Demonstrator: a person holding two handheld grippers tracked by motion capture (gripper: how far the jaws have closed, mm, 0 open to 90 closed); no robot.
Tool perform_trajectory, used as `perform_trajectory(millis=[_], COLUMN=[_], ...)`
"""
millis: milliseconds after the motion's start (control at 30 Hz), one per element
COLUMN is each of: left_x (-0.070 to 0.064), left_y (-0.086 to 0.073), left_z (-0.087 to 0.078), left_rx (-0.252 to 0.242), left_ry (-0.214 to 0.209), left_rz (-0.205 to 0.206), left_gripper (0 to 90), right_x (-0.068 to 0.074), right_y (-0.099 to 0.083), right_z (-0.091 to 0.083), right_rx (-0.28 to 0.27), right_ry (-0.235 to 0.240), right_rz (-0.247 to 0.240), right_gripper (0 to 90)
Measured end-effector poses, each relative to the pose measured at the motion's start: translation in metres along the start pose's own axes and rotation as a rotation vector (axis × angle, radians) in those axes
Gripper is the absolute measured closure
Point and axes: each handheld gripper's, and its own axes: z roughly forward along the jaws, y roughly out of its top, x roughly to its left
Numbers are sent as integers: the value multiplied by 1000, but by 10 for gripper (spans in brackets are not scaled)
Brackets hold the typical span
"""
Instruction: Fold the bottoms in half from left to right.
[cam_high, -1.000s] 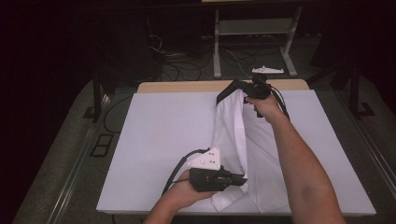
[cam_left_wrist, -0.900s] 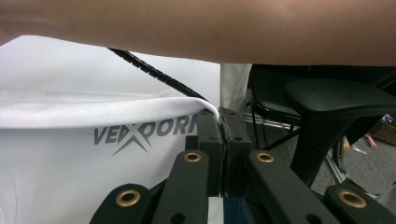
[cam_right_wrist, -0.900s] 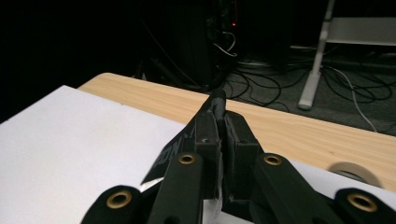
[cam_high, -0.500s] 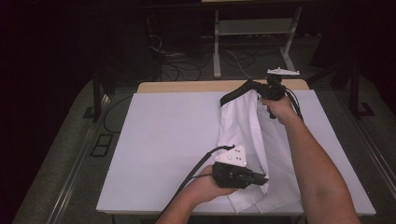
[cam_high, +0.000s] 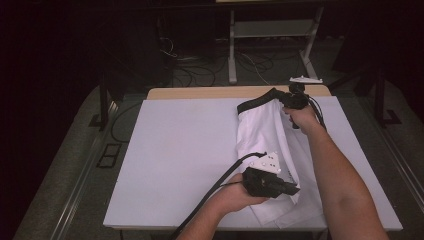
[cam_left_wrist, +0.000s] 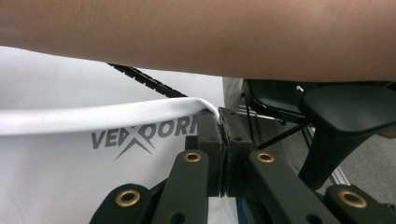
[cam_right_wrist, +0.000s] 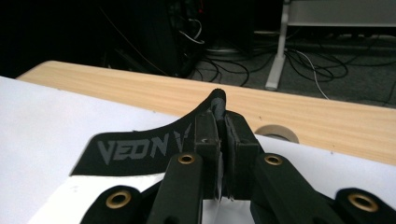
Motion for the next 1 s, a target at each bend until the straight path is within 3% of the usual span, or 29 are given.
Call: perform_trajectory(millis=[133, 367, 567, 667, 800, 833, 933, 967, 1000], left_x=[2, 6, 9, 10, 13, 16, 17, 17, 17], left_y=[-1, -4, -8, -9, -11, -12, -13, -13, -13], left_z=[3, 12, 18, 19, 20, 20, 21, 21, 21], left_rx=[8, 42, 46, 43, 52, 52, 45, 45, 45], left_ry=[-3, 3, 5, 7, 16, 19, 20, 20, 20], left_rz=[-10, -27, -40, -43, -55, -66, -72, -72, -72], left_gripper=[873, 874, 873, 873, 873, 874, 873, 873, 873], right_x=[-3, -5, -10, -11, -13, -16, -17, -18, -18], right_y=[-4, -13, -21, -23, -27, -35, -36, -37, -37], right_z=[3, 15, 21, 21, 21, 21, 21, 20, 20], right_rx=[13, 26, 29, 32, 44, 70, 72, 61, 61], right_ry=[-16, 0, 3, -5, -9, -30, -30, -19, -19], right_rz=[7, 23, 14, -18, -2, 2, 12, 37, 37], right_gripper=[830, 828, 827, 824, 809, 798, 778, 778, 722])
